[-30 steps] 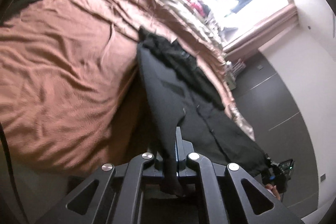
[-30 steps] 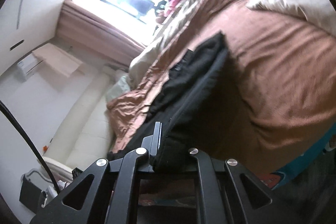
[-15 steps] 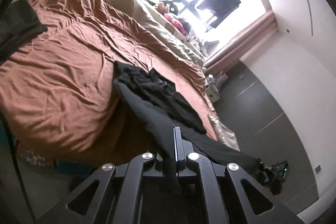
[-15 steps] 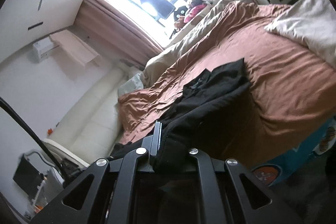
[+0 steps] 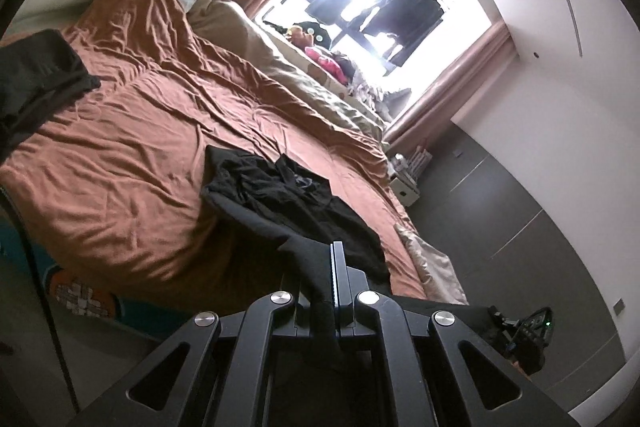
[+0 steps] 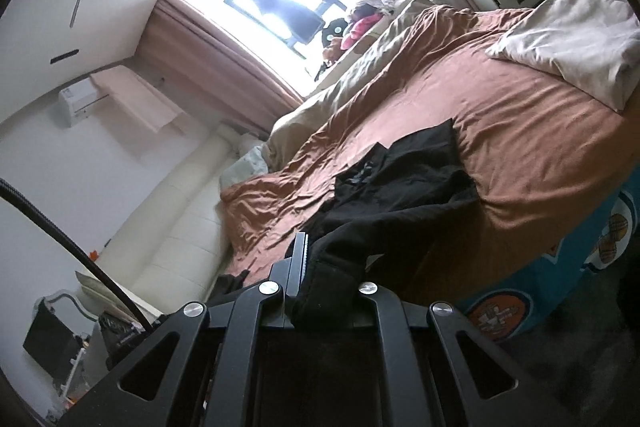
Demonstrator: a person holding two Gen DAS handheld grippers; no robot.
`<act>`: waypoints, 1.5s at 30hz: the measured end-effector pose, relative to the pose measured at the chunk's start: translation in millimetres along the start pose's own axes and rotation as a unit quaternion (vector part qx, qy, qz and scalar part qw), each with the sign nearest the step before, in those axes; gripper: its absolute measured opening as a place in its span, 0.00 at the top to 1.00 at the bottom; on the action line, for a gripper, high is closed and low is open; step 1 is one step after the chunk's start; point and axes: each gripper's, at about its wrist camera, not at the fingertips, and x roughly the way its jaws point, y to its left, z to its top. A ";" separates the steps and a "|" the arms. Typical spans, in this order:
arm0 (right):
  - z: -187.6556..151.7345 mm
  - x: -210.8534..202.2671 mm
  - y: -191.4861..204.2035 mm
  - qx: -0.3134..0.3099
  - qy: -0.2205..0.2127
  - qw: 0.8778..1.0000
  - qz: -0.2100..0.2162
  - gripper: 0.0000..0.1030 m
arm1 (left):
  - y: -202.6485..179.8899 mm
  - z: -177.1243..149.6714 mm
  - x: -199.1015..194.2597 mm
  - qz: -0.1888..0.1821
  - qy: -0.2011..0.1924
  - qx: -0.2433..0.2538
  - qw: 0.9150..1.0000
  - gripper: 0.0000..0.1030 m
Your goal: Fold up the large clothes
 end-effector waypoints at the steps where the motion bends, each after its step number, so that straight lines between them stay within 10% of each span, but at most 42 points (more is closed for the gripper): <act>1: 3.8 0.6 3.4 -0.005 -0.002 1.000 -0.001 0.94 | -0.7 2.9 2.3 0.002 -0.001 0.003 1.000 0.95; 25: 153.3 180.9 21.8 -0.033 -0.061 0.998 -0.002 0.94 | -20.8 189.7 154.0 0.008 -0.021 0.045 0.999 0.95; 45: 191.2 339.7 -17.1 -0.017 0.012 0.993 -0.113 0.92 | 68.6 227.4 342.3 0.066 0.044 0.030 0.996 0.95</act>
